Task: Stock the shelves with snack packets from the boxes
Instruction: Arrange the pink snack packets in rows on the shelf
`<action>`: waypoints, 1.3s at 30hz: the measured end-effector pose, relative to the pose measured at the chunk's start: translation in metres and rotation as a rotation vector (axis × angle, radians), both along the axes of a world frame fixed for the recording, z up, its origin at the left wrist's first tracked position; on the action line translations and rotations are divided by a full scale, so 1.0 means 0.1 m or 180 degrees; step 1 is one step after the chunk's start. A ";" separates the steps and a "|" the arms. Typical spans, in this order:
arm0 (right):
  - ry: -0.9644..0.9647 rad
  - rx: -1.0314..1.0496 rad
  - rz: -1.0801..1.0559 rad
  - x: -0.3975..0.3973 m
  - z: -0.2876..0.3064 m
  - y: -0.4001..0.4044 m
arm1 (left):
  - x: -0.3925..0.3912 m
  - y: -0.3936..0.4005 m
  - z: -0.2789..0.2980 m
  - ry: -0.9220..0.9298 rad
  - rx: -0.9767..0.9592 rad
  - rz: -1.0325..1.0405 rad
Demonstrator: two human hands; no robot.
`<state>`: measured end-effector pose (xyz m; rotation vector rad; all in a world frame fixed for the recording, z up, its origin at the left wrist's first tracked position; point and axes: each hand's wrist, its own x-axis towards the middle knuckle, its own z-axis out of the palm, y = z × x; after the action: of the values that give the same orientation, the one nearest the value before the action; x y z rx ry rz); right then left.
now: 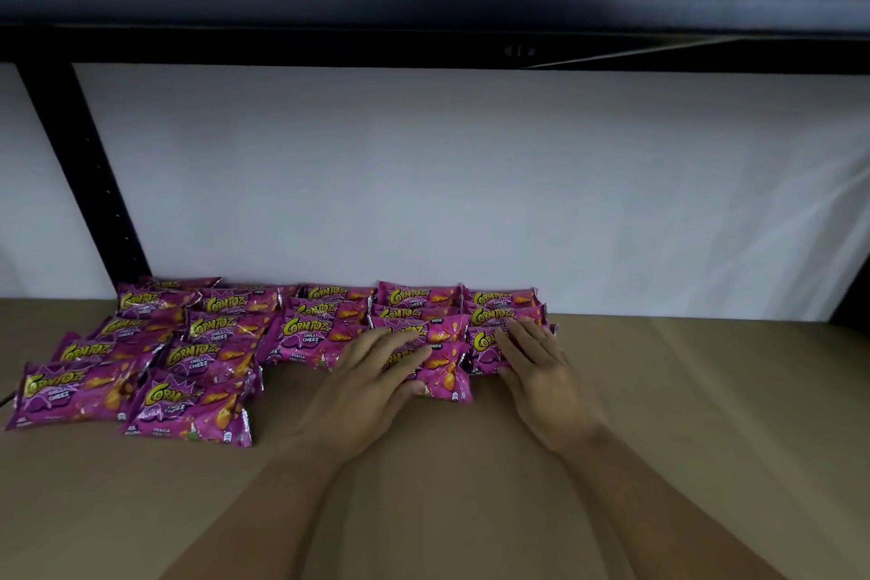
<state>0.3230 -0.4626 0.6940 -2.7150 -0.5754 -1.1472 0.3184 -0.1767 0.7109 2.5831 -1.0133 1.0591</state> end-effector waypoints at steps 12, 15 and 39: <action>0.0193 0.0086 -0.0173 -0.09 0.09 0.09 | -0.05 -0.08 0.01 0.0004 -0.0123 0.0262; 0.0176 0.0132 -0.0072 -0.21 0.15 0.14 | -0.17 -0.11 0.04 0.0001 -0.0223 0.0409; 0.0341 0.0692 0.0500 -2.75 0.01 1.70 | -2.47 1.14 -0.22 0.0436 -0.0762 -0.0186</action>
<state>0.0482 -0.2924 0.6945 -2.4807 -0.5986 -0.9593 0.0715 -0.0627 0.6890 2.3821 -0.8666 0.9139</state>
